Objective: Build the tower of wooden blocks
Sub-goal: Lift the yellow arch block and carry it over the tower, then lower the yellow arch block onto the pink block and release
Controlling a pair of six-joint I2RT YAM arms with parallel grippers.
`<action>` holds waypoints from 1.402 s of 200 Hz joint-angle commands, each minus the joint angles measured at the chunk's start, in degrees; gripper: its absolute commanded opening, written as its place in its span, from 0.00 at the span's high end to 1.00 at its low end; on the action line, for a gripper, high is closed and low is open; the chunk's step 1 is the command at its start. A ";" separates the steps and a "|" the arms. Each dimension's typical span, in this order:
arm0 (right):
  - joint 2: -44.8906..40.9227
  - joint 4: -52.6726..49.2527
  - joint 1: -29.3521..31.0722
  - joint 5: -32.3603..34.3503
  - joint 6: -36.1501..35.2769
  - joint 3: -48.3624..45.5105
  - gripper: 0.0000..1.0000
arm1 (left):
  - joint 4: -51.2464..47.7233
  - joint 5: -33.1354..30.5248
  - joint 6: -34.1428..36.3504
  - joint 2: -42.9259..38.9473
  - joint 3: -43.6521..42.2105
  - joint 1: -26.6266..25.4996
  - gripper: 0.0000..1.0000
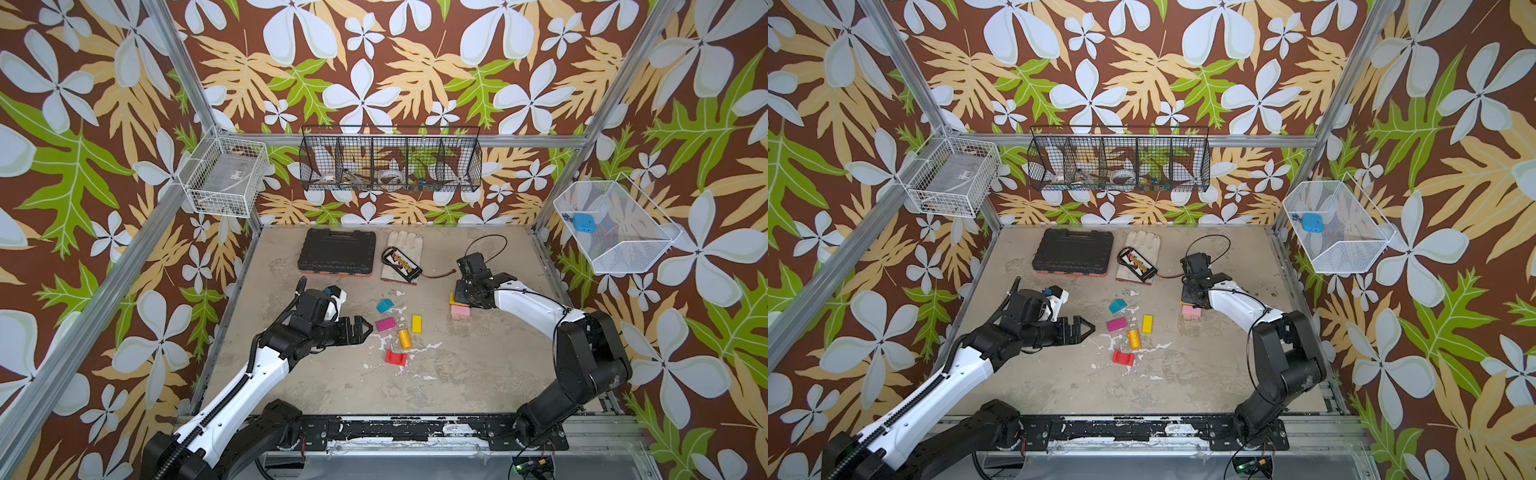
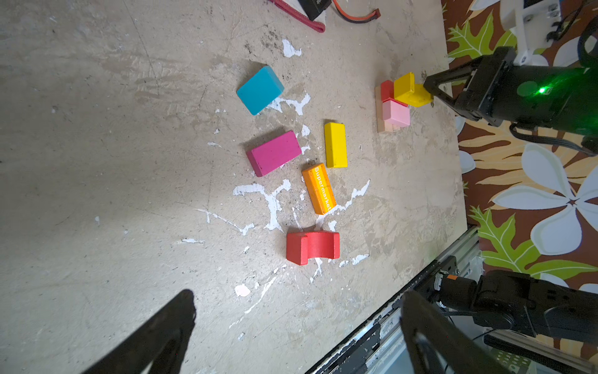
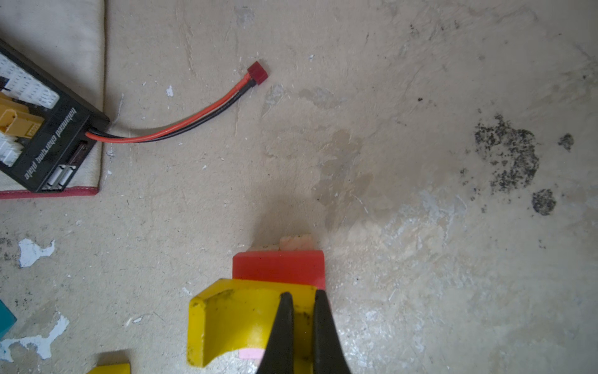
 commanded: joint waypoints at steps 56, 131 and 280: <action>0.75 0.76 0.01 2.82 1.27 -0.01 1.00 | 0.99 0.28 -0.08 -0.55 -0.13 -0.10 0.00; 1.71 0.36 -0.03 2.77 1.31 0.34 1.00 | 0.97 0.36 -0.05 -0.34 -0.17 -0.09 0.00; 2.42 0.19 0.01 3.29 1.40 0.61 0.85 | 1.05 0.43 -0.14 -0.44 -0.17 -0.09 0.00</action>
